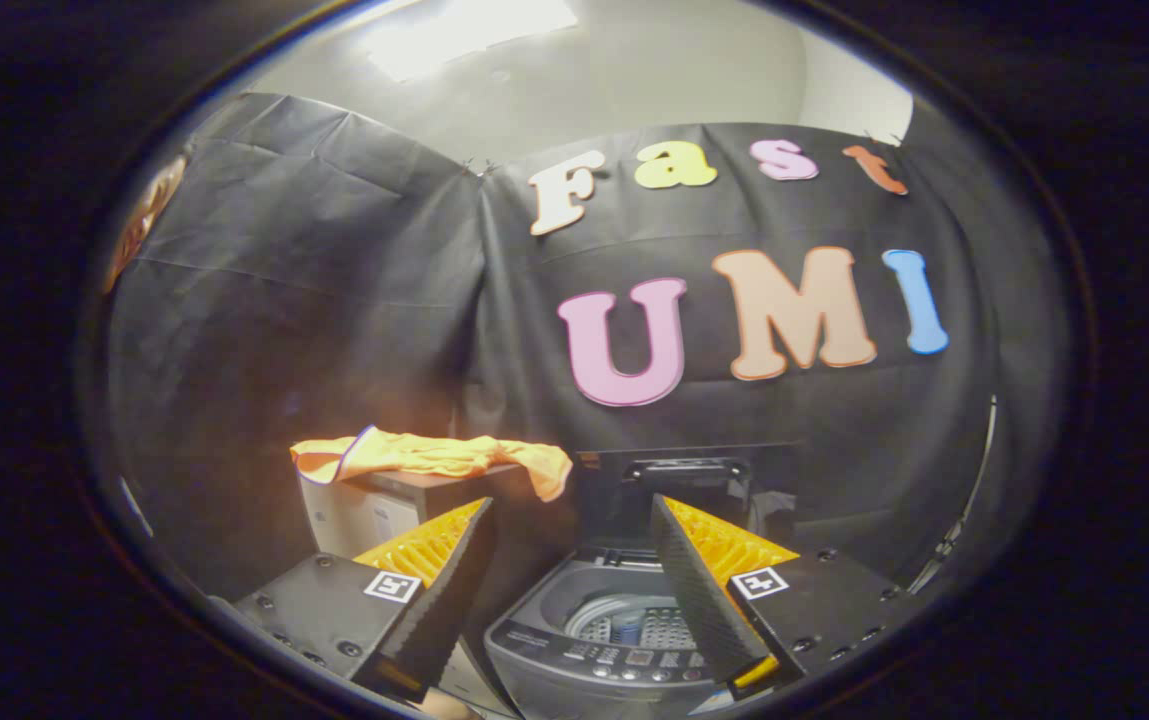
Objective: Put the clothes into the washing machine and then close the washing machine lid.
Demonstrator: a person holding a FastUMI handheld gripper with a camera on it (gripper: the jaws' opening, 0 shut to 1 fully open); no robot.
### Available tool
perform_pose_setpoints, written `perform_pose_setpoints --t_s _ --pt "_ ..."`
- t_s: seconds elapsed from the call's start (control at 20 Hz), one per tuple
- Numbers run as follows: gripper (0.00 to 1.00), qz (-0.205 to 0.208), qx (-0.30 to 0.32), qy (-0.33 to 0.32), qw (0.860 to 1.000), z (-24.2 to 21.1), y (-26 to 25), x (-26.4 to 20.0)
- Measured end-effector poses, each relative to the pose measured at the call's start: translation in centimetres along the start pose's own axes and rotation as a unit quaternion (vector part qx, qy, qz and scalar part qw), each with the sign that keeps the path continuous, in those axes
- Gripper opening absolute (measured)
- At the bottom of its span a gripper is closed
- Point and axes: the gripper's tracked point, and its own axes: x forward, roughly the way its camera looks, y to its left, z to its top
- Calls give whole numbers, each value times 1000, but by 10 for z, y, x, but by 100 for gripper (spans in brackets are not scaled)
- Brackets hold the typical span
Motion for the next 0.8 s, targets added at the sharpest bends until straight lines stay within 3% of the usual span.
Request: perform_pose_setpoints --t_s 0.35,0.8 --pt "97 82 10 33 996 25 76 113" --pt "98 131 -44 147 979 -43 124 228"
